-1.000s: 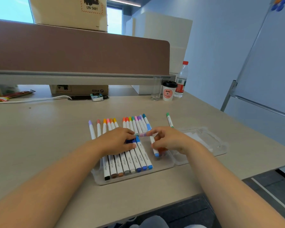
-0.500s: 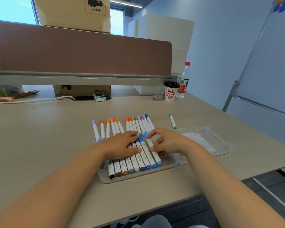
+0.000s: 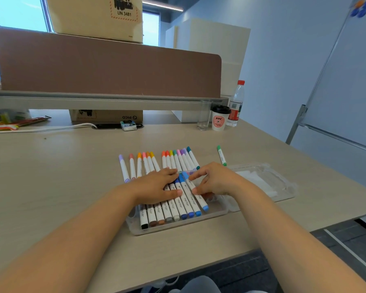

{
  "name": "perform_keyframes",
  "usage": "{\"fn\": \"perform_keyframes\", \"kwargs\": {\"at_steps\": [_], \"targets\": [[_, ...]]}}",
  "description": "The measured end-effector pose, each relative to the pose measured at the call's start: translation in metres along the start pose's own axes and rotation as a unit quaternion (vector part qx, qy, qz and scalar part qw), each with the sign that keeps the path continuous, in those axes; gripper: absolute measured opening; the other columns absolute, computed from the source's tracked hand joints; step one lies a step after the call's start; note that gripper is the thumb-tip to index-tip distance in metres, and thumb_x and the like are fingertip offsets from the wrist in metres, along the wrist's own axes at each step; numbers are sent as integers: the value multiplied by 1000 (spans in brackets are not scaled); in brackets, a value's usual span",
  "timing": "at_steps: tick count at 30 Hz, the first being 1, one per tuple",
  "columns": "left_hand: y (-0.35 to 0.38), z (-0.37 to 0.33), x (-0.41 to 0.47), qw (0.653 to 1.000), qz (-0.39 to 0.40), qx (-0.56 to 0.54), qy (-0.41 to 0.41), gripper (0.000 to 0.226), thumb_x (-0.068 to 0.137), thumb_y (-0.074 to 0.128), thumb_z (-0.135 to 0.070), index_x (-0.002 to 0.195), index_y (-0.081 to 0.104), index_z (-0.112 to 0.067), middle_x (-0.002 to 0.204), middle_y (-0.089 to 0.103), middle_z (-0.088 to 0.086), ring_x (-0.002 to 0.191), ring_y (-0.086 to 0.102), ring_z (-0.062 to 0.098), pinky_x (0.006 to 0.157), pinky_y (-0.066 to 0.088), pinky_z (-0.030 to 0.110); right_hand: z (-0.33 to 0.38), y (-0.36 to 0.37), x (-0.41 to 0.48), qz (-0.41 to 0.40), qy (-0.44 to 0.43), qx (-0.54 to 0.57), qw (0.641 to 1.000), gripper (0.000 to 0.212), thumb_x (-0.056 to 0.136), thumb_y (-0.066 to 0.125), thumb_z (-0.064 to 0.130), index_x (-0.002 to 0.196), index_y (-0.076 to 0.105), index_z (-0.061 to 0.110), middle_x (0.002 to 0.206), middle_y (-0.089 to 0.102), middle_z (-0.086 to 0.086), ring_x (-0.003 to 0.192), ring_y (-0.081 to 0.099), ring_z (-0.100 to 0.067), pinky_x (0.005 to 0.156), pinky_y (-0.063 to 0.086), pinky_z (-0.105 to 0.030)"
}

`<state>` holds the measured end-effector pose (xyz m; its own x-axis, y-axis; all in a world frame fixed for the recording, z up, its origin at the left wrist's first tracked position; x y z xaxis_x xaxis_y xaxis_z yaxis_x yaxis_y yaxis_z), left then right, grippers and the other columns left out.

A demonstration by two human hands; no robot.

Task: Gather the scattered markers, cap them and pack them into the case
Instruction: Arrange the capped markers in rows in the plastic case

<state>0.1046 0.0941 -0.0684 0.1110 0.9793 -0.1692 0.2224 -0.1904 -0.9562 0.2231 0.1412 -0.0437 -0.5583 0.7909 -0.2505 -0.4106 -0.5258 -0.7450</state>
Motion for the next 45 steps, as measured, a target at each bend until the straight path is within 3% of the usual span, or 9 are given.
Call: {"fn": "perform_keyframes", "kwargs": {"at_steps": [9, 18, 24, 28, 31, 34, 37, 40, 45], "targets": [[1, 2, 2, 1000, 1, 4, 2, 67, 93, 36, -53, 149, 11, -25, 158, 3, -8, 143, 12, 16, 115, 14, 35, 0, 2, 0, -7, 2, -28, 1000, 42, 82, 69, 13, 123, 57, 17, 104, 68, -8, 69, 64, -8, 60, 52, -16], [3, 2, 4, 1000, 10, 13, 8, 62, 94, 33, -53, 148, 12, -32, 157, 2, -8, 143, 12, 21, 115, 13, 40, -5, 4, -1, -10, -24, -28, 999, 39, 81, 71, 17, 118, 58, 20, 85, 67, 1, 76, 64, -10, 68, 51, -19], [1, 0, 4, 1000, -12, -2, 4, 58, 95, 35, -50, 147, 19, -31, 157, 7, -9, 142, 16, 18, 114, 17, 38, -7, 2, 0, -15, -28, -8, 999, 30, 80, 72, 18, 108, 60, 18, 82, 66, 2, 71, 63, -9, 58, 48, -17], [-7, -11, 5, 998, -55, -1, 35, 49, 98, 35, -43, 144, 28, -28, 155, 17, -9, 138, 25, 14, 111, 23, 32, -19, -34, 9, -170, -28, 89, 981, 4, 88, 63, 16, 91, 63, 17, 74, 65, 3, 64, 58, -4, 56, 43, -13], [-10, -19, 10, 995, -68, 10, 71, 43, 99, 36, -37, 141, 36, -30, 150, 29, -10, 135, 30, 9, 108, 27, 29, -33, -60, 22, -267, -15, 109, 958, 7, 91, 58, 11, 92, 65, 12, 70, 64, 2, 63, 57, -8, 66, 49, -20], [-13, -19, 17, 994, -73, 26, 71, 39, 98, 39, -38, 135, 45, -31, 145, 36, -12, 130, 34, 6, 101, 31, 24, -33, -67, 36, -286, -13, 68, 956, 12, 90, 56, 8, 86, 65, 14, 77, 65, 0, 75, 58, -15, 80, 50, -27], [-18, -20, 22, 994, -83, 22, 63, 35, 96, 44, -38, 128, 54, -29, 136, 46, -10, 120, 43, 6, 94, 36, 21, -30, -66, 52, -281, -15, -3, 960, 18, 90, 55, 5, 98, 69, 11, 99, 66, -2, 91, 59, -17, 85, 43, -22], [-24, -21, 29, 994, -102, 16, 46, 31, 93, 48, -42, 116, 62, -26, 121, 54, -7, 108, 50, 8, 91, 44, 26, -32, -62, 68, -251, 9, -42, 967, 25, 91, 53, 4, 110, 68, 11, 115, 65, -4, 105, 59, -19, 90, 44, -25], [-23, -19, 34, 985, -171, -22, 12, 27, 85, 57, -50, 96, 66, -27, 104, 56, -8, 93, 51, 7, 84, 49, 29, -42, -62, 85, -240, 41, -55, 968, 24, 89, 60, 11, 113, 64, 10, 114, 64, -8, 100, 60, -21, 75, 45, -23]]}}
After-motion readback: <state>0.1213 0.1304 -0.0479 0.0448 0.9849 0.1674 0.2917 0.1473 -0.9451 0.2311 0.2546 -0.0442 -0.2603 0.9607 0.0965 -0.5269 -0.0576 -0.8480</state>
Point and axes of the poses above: each hand's wrist, its own x-axis towards the middle knuckle, its own y-axis out of the palm, z = x × y, the point moved 8 cm from there along x, towards the middle knuckle
